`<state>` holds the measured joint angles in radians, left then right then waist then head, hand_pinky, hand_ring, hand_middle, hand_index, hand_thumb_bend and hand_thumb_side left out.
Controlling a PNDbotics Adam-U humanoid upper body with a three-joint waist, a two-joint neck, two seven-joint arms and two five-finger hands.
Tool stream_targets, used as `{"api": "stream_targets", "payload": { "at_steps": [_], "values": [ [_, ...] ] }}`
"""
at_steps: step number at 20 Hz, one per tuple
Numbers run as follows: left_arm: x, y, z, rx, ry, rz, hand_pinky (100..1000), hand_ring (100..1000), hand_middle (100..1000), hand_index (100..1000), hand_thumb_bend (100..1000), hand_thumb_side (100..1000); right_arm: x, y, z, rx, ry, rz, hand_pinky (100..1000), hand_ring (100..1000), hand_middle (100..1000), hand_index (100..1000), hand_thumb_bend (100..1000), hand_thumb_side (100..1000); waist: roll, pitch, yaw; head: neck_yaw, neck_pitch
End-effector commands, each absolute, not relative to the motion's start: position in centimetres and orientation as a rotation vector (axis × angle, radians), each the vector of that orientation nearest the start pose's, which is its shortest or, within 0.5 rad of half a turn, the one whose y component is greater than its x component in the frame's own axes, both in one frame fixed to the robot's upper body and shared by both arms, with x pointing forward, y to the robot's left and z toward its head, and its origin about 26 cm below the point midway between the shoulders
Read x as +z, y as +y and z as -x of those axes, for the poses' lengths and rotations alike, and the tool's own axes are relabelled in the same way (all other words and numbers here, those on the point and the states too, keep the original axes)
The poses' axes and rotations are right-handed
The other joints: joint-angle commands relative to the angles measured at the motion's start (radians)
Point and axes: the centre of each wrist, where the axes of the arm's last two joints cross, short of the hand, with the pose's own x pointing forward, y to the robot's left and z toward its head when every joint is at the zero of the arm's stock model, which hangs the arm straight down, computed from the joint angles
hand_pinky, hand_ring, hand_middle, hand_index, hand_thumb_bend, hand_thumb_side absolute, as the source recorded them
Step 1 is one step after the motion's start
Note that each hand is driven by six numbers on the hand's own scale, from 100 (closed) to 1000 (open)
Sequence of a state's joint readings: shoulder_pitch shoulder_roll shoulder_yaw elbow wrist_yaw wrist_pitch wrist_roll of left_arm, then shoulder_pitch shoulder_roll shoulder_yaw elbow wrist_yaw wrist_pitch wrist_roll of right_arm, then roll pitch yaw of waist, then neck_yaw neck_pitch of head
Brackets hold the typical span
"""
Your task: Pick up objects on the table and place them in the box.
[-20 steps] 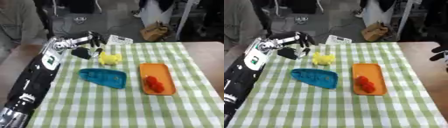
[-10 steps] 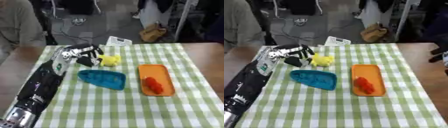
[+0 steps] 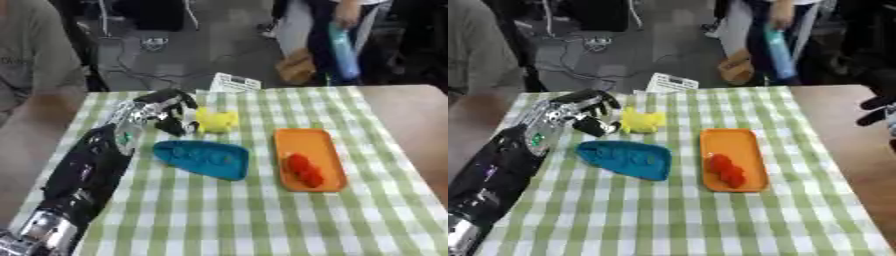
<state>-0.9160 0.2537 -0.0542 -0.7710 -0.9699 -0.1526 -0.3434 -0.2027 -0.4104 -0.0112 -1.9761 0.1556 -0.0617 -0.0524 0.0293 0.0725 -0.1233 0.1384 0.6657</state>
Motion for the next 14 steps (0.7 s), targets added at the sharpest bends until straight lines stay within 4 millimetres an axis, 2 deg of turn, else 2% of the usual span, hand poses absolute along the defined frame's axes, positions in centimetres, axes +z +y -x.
{"api": "stream_targets", "payload": {
  "at_steps": [1,6,9,14],
  "values": [
    [12.4,23.0,-48.7,-1.425,-1.362,-0.75,709,744,795,857,334,332,18.8,-28.6,-29.0,0.499,-2.25,0.443,519,602,737,753,100,688,-0.014,-0.014,-0.002,-0.002,-0.014],
    [10.0,22.7,-48.4,-1.482,-1.333,-0.805,718,748,794,854,376,326,18.8,-28.6,-29.0,0.498,-2.249,0.444,518,602,737,753,100,688,-0.014,-0.013,-0.005,-0.002,-0.015],
    [8.6,22.6,-48.1,-1.535,-1.318,-0.837,733,756,789,847,454,327,18.8,-28.6,-29.0,0.499,-2.25,0.442,518,602,737,753,100,688,-0.013,-0.012,-0.005,-0.003,-0.015],
    [6.2,22.6,-47.6,-1.616,-1.287,-0.879,741,755,777,835,459,347,18.8,-28.6,-29.0,0.498,-2.25,0.442,518,602,737,752,100,688,-0.013,-0.012,-0.005,-0.003,-0.017]
  ]
}}
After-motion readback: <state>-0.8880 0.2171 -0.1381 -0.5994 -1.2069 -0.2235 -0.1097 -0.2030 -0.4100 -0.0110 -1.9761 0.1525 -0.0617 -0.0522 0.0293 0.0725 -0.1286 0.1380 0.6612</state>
